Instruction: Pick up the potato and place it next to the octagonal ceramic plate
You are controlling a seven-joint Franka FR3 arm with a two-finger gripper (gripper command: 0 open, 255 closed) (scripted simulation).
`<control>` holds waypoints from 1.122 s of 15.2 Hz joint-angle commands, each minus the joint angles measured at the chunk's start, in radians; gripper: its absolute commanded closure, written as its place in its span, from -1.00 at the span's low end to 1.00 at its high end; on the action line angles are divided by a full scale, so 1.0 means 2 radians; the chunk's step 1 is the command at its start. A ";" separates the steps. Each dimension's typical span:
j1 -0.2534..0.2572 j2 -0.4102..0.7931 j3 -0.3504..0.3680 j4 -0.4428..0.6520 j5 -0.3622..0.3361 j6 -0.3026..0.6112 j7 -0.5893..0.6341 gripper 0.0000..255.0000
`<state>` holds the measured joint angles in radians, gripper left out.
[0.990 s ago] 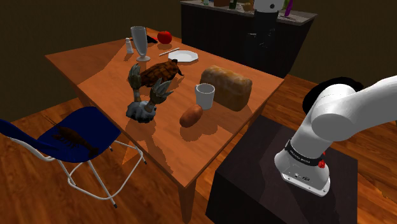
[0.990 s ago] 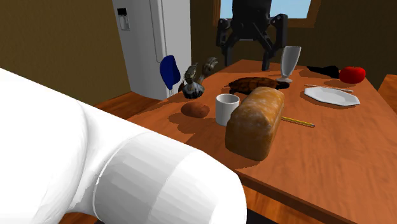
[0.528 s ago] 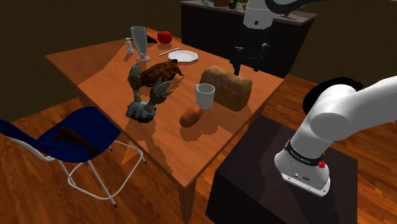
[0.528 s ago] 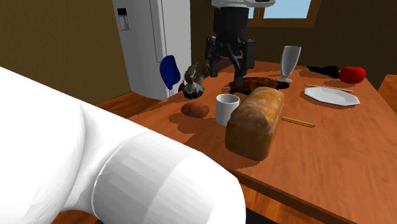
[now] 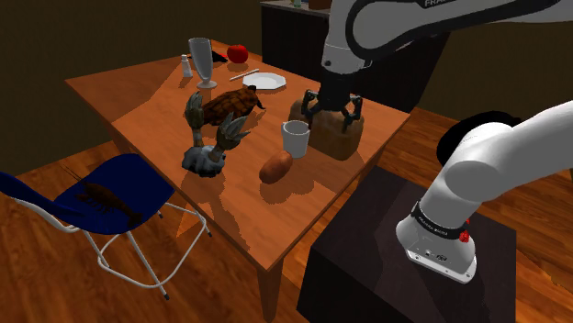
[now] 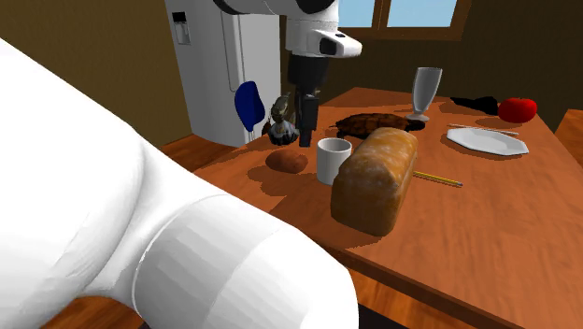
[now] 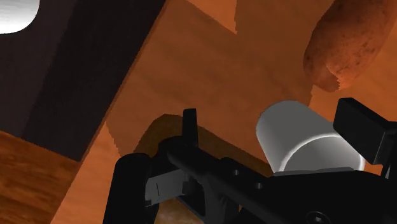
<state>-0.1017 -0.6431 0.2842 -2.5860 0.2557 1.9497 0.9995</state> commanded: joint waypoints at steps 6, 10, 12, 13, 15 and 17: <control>-0.043 0.116 0.092 0.019 0.048 0.134 0.225 -1.00; -0.068 0.180 0.128 0.037 0.042 0.196 0.321 -1.00; -0.069 0.192 0.132 0.032 0.040 0.212 0.323 -1.00; -0.069 0.198 0.134 0.030 0.039 0.220 0.325 -1.00; -0.070 0.210 0.138 0.026 0.036 0.237 0.328 -1.00; -0.071 0.220 0.142 0.023 0.033 0.250 0.330 -1.00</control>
<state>-0.2428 -0.2139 0.5625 -2.5397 0.3253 2.4352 1.6547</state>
